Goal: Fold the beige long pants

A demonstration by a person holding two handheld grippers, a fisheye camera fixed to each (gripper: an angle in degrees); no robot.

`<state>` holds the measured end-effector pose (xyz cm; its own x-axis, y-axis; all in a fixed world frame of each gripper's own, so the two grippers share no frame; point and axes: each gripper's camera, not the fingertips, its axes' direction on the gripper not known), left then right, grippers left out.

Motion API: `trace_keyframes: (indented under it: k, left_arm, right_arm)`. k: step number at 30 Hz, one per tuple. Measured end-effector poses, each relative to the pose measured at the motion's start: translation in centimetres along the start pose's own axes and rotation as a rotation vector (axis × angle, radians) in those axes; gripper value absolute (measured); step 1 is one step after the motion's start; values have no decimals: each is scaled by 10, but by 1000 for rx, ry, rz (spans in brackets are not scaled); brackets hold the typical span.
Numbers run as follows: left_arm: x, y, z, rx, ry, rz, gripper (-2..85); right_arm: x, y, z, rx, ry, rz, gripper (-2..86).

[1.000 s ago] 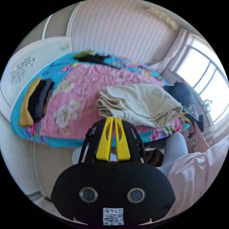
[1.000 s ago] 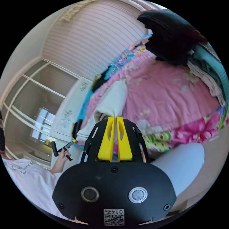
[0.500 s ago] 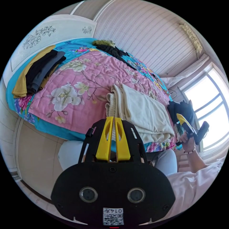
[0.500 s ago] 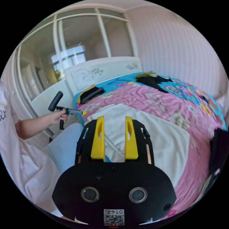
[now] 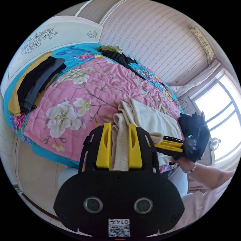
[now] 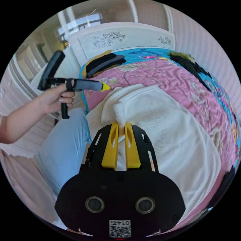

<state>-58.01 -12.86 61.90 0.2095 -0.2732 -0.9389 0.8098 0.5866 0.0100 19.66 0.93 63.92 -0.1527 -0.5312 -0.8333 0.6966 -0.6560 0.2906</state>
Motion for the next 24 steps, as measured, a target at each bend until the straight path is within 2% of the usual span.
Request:
trace_keyframes:
  k: [2, 4, 6, 8, 10, 12, 16, 20, 22, 24]
  left_arm:
    - [0, -10, 13, -53, 12, 2, 115]
    - [-1, -18, 33, -207, 11, -12, 99]
    - [0, -20, 28, -212, -39, 22, 75]
    - [2, -22, 10, -181, -13, 54, 45]
    - [8, -23, -22, -112, 32, 110, 24]
    - [12, -27, -47, -69, 83, 138, 16]
    - [21, -59, -106, 36, 260, 113, 5]
    - [45, -92, -179, 201, 282, 224, 7]
    - [48, -95, -239, 353, 283, 303, 14]
    - [35, -85, -279, 452, 270, 317, 20]
  right_arm:
    - [19, 11, -22, 65, -20, 95, 37]
    - [44, 35, -61, 157, -40, 214, 34]
    - [65, 62, -97, 247, -32, 329, 33]
    - [85, 95, -139, 352, -38, 431, 33]
    - [107, 141, -198, 551, -61, 484, 33]
    - [123, 164, -242, 656, -65, 491, 33]
    - [142, 174, -337, 834, 63, 402, 32]
    - [150, 181, -398, 992, 173, 360, 32]
    - [153, 201, -419, 1064, 276, 370, 32]
    - [158, 229, -423, 1122, 294, 414, 32]
